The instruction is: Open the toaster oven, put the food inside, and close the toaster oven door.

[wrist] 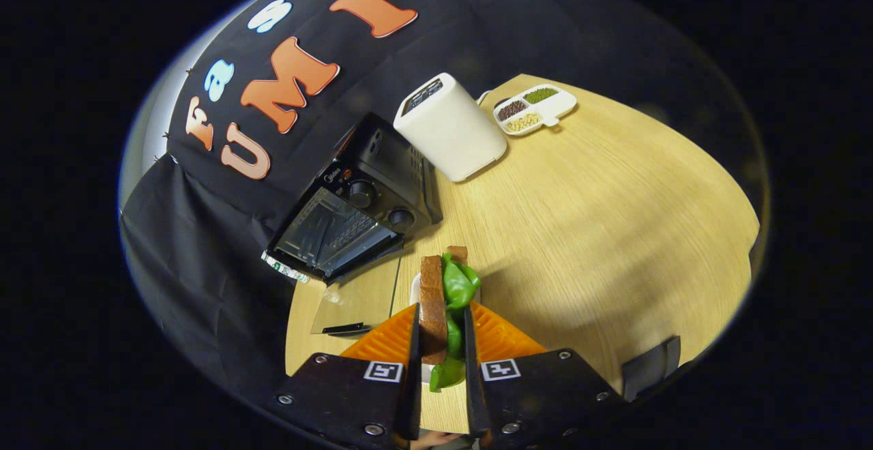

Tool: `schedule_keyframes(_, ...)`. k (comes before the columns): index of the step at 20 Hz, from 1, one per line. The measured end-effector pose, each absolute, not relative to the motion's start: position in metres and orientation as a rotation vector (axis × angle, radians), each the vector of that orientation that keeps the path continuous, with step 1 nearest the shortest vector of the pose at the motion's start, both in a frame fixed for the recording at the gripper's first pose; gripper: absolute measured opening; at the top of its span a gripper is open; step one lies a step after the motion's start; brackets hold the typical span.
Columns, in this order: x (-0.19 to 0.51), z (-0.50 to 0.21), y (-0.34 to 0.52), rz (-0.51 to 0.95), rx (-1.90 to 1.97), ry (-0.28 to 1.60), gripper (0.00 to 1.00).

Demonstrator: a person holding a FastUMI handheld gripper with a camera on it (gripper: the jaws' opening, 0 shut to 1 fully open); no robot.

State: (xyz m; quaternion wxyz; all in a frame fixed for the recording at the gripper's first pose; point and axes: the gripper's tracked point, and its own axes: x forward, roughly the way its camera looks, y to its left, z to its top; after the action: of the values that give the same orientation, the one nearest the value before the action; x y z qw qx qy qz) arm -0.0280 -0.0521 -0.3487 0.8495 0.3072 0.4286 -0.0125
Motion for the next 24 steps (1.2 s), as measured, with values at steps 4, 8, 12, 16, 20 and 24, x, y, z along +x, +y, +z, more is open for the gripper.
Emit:
schedule_keyframes(4,-0.017,-0.313,-0.044,-0.011,0.660,0.828,0.27)
schedule_keyframes(8,-0.005,-0.287,-0.022,0.019,0.628,0.771,0.27)
schedule_keyframes(12,0.011,-0.270,0.020,0.083,0.619,0.745,0.27)
schedule_keyframes(16,0.032,-0.270,0.068,0.131,0.625,0.737,0.27)
schedule_keyframes(20,0.051,-0.281,0.109,0.140,0.631,0.739,0.27)
schedule_keyframes(24,0.072,-0.291,0.140,0.124,0.661,0.718,0.27)
